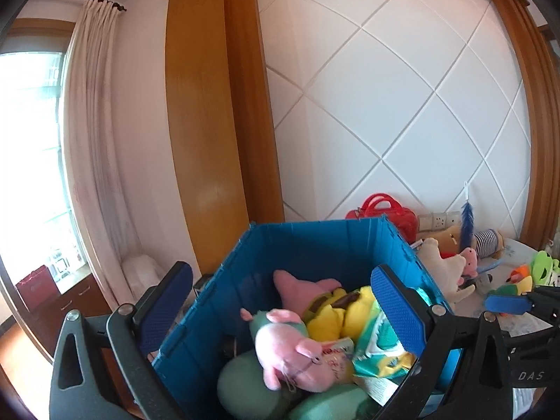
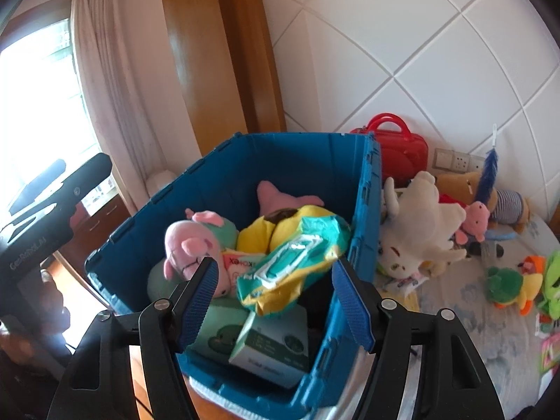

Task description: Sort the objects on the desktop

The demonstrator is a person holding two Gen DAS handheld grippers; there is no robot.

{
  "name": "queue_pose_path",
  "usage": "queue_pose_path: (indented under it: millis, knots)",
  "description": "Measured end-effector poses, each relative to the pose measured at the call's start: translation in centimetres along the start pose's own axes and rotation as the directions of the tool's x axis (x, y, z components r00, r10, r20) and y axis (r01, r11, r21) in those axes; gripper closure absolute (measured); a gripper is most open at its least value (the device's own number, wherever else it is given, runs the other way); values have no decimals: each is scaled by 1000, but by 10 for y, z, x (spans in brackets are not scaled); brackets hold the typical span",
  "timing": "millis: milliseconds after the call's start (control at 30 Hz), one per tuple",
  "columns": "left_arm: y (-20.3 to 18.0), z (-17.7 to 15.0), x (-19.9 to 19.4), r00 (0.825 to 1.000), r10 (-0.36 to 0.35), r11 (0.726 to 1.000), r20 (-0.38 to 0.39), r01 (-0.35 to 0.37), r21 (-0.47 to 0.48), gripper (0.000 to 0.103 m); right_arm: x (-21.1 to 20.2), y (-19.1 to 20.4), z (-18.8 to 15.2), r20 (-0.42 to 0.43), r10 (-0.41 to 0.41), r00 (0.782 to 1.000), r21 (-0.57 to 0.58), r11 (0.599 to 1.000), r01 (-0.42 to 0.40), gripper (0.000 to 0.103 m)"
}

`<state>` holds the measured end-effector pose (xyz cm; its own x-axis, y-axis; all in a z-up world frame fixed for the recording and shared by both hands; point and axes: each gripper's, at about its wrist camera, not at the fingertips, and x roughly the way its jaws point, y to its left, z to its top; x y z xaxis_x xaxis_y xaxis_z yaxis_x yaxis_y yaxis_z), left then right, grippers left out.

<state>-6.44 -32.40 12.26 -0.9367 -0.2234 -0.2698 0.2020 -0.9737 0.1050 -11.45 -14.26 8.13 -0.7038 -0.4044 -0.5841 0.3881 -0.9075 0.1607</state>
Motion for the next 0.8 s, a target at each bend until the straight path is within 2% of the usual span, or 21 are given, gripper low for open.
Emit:
queue_pose_path:
  millis: [133, 300, 567, 633, 800]
  knots:
    - [-9, -7, -7, 997, 70, 998, -16, -70, -6, 0, -12, -6, -7, 2, 12, 1000, -7, 1000, -12, 35]
    - [-23, -18, -29, 993, 115, 993, -12, -115, -6, 0, -29, -15, -19, 1, 22, 1000, -22, 1000, -22, 35]
    - [-38, -27, -65, 997, 80, 997, -3, -80, 15, 0, -54, -19, -35, 1, 72, 997, -39, 997, -72, 35]
    - [-40, -28, -74, 996, 94, 995, 6, -94, 22, 0, -59, -17, -38, 3, 83, 997, -47, 995, -82, 34]
    - [-38, -34, -83, 998, 51, 999, -31, -52, -9, 0, -68, -13, -43, 4, 101, 995, -61, 993, -101, 33]
